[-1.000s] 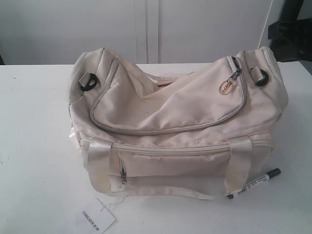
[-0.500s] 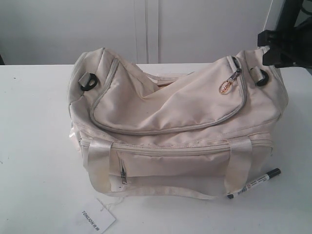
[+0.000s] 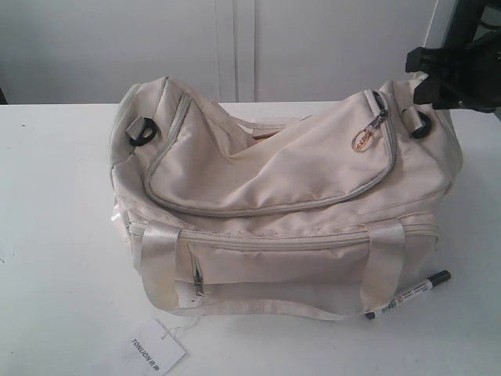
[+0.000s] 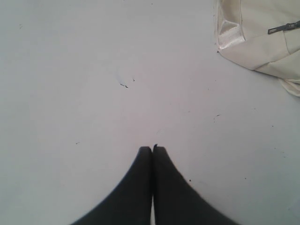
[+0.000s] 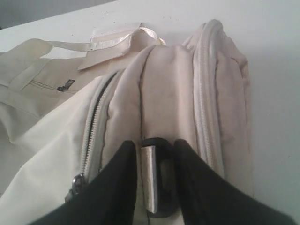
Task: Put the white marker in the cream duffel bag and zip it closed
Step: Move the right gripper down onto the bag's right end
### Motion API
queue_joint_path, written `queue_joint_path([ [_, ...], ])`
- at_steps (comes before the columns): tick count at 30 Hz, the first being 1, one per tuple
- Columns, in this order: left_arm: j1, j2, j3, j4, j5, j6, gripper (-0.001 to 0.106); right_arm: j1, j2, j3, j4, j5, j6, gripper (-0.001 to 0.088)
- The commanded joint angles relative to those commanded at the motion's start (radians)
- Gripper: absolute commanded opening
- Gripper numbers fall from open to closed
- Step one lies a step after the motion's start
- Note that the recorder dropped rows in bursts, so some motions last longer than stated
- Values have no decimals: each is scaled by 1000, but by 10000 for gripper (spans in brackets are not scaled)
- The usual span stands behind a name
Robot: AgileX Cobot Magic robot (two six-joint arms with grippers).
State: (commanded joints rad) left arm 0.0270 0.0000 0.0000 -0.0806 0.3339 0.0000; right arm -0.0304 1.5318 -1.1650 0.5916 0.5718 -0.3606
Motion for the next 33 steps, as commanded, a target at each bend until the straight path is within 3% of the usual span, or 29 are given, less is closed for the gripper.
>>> queue_joint_path([
  [9, 0, 0, 0, 0, 0, 0, 0, 0, 49, 0, 47, 31, 0, 274],
  [10, 0, 0, 0, 0, 0, 0, 0, 0, 49, 0, 47, 38, -2, 247],
  [14, 0, 0, 0, 2, 0, 0, 0, 0, 49, 0, 53, 63, -2, 0],
  [33, 0, 0, 0, 2, 0, 0, 0, 0, 13, 0, 154, 70, 1, 0],
])
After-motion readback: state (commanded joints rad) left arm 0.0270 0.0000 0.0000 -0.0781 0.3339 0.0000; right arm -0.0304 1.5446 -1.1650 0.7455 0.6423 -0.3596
